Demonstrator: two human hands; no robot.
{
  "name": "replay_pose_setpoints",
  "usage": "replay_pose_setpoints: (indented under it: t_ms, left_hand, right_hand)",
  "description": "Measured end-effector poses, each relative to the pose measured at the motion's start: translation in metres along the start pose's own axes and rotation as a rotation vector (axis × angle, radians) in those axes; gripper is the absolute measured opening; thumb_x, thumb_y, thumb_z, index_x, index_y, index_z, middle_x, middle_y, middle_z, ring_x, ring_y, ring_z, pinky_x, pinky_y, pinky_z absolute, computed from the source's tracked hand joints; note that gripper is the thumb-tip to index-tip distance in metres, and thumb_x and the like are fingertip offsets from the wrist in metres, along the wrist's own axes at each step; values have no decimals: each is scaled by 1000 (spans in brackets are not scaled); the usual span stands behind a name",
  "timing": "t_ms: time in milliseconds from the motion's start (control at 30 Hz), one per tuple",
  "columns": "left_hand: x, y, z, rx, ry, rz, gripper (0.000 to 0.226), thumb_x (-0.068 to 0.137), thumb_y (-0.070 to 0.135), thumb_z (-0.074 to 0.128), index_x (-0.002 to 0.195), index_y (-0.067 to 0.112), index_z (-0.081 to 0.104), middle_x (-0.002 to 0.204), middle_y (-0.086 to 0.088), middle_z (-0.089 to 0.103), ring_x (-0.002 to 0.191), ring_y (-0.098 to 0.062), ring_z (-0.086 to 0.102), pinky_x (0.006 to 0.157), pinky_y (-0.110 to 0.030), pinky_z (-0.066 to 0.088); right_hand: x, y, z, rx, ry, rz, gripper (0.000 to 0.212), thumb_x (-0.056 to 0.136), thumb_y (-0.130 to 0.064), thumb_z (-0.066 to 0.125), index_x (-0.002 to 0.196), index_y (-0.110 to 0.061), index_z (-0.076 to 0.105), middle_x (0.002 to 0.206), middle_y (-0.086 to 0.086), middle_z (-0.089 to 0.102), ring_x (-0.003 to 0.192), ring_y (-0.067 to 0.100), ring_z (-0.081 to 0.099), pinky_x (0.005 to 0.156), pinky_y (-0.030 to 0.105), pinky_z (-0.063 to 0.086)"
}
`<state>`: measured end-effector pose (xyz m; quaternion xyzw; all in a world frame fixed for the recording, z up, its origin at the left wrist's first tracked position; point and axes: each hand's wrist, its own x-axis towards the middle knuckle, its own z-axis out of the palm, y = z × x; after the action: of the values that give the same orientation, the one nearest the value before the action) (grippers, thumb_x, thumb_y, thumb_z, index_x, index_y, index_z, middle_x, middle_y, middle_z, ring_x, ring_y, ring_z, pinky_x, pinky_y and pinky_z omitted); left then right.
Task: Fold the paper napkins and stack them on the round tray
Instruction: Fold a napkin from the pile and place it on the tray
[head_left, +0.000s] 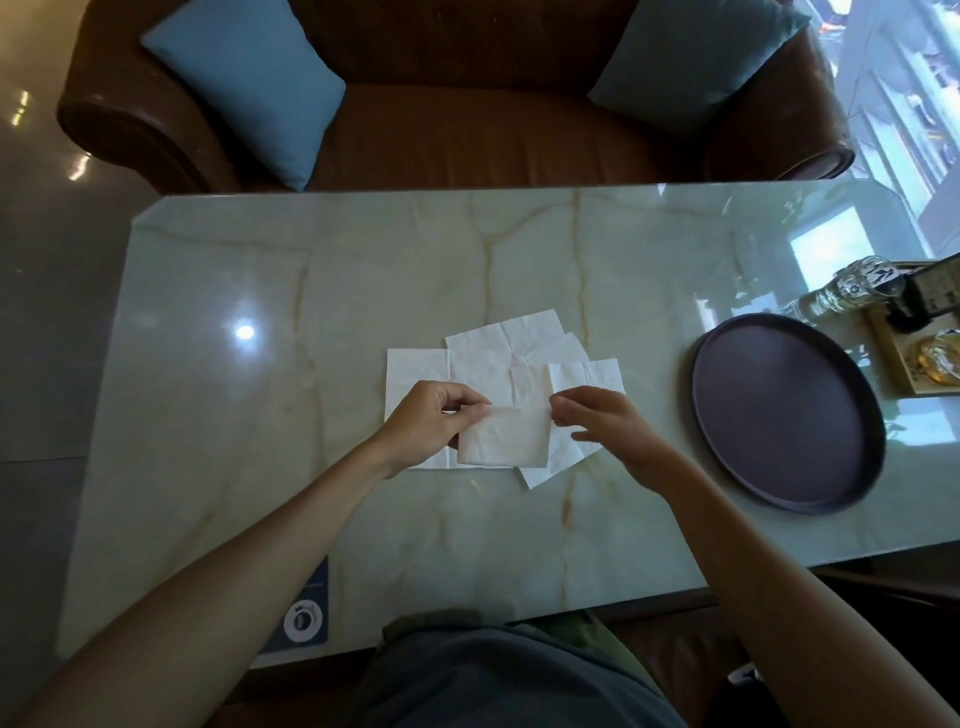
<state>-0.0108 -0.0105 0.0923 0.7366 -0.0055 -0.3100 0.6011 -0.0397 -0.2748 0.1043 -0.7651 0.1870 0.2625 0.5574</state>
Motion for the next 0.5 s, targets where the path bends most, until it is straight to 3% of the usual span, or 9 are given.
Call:
replay_pose_setpoints:
  t_ms: [133,233,367,500]
  left_hand:
    - [6,10,14,-4,-60,8,16,97,19,69,101,6,77,96,-13,77,78,-13,71,72,-30,61]
    - [13,18,27,6,-83,6,16,98,20,68,102,6,77,99,-14,76,80,-14,71,72,-30,61]
    - [29,27,49,-49,-72,-44,17,97,17,69,110,8,73,98,-9,78,83,-17,74,73,-29,61]
    - [57,30,85,-121,-53,-171,34,91,14,76,122,11,64,105,-15,78,95,-26,77,84,-35,63]
  right_hand:
    - [-8,11,12,223,-127,97,54,82,-48,78,127,-21,67,127,2,71,119,17,66,103,41,54]
    - [-12,21,11,348,-194,109,40,88,-30,77,123,-12,70,123,7,74,114,23,70,102,43,54]
    - [-11,37,-10,439,-44,116,29,94,-10,69,119,4,69,112,15,73,103,29,68,106,54,49]
    - [-13,53,-49,491,82,122,30,95,-6,67,122,7,66,113,17,72,100,30,68,100,48,54]
